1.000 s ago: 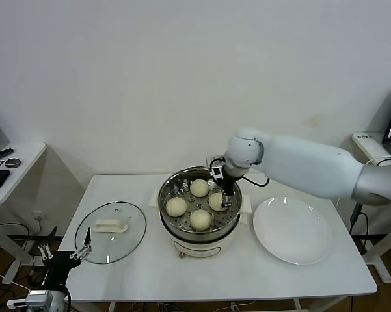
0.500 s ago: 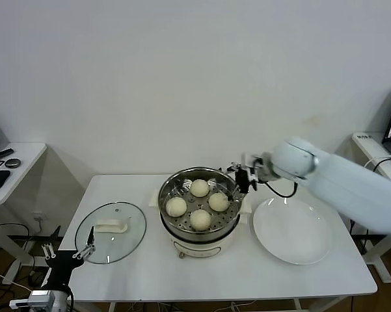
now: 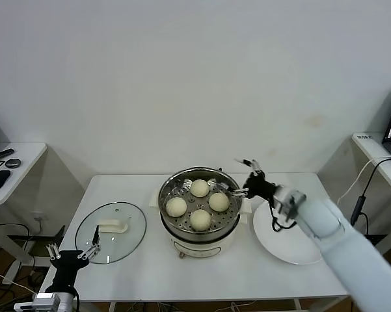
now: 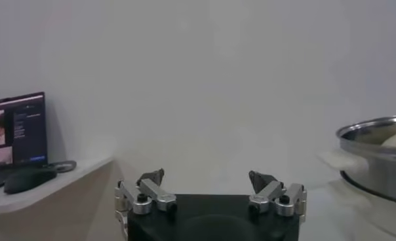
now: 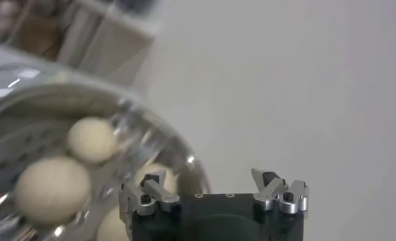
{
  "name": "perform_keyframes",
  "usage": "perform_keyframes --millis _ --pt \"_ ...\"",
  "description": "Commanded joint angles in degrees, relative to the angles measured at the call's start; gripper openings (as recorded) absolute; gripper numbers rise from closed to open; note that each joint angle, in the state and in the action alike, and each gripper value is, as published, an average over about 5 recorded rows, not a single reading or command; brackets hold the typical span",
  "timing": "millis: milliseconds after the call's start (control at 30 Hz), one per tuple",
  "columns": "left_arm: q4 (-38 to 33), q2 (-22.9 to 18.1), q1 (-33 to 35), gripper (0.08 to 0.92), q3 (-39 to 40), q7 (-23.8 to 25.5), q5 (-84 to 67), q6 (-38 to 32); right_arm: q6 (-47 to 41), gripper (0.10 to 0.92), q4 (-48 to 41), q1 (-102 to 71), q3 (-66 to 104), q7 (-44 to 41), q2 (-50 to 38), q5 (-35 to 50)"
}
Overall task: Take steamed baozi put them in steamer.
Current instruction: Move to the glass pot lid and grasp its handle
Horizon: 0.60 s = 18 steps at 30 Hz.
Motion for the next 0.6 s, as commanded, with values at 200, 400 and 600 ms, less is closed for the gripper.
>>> perform_keyframes --millis 200,400,600 --pt "4.84 1.76 -0.97 0.823 2.56 -9.68 32.67 -2.08 19.09 0.823 3.75 -31.29 40.12 4.79 27.77 -5.28" --pt "9.62 4.51 -1.62 0.823 0.87 -11.64 55.79 -4.55 14.94 0.823 6.66 -36.31 41.27 6.89 28.68 -0.18" --pt "19.36 9.1 -7.64 0.823 0.88 -9.81 73.55 -8.79 13.72 0.823 6.57 -37.84 41.17 8.28 29.1 1.31"
